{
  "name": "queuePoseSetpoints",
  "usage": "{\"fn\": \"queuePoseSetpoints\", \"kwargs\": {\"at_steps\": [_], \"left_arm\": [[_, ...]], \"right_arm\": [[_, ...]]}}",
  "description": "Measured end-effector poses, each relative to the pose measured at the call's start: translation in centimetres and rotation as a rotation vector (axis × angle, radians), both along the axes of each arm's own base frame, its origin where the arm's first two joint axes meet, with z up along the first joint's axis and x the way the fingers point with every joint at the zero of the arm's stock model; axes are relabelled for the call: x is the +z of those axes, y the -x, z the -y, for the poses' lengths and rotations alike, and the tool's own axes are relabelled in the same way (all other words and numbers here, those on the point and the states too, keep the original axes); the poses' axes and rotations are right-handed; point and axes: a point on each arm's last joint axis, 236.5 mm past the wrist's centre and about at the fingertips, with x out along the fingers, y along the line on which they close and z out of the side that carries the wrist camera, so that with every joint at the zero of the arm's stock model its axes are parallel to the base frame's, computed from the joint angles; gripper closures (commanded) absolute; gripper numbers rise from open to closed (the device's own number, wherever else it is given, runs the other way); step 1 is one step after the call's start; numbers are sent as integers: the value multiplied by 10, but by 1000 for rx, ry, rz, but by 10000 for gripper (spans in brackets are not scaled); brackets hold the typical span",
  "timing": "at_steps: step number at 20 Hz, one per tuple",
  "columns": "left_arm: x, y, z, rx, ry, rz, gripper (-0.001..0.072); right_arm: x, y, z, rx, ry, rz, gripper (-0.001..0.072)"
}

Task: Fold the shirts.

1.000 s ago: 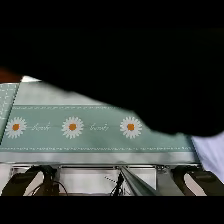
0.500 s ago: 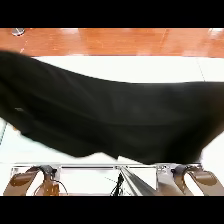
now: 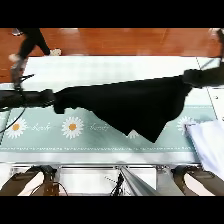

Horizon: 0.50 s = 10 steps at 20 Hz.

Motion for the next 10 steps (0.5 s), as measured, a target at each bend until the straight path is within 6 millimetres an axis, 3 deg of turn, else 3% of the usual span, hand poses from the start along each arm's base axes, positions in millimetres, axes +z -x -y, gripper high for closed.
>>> {"fn": "queuePoseSetpoints", "kwargs": {"at_steps": [1,2,3,4,7,10], "left_arm": [[-17,-9,5,2,32,-40,678],[-32,-16,8,2,56,-80,604],[-46,-21,13,-2,88,-128,286],[-58,-23,18,-13,112,-175,12],[-74,-14,25,-86,172,-302,3],[-68,-12,0,-104,206,-334,3]], "right_arm": [[-14,-17,-4,-4,-24,-26,688],[-27,-29,-9,-6,-48,-55,648],[-39,-40,-13,-11,-75,-80,385],[-49,-50,-19,-18,-105,-108,72],[-60,-63,-27,-13,-156,-159,91],[-44,-58,-4,6,-134,-184,91]]}}
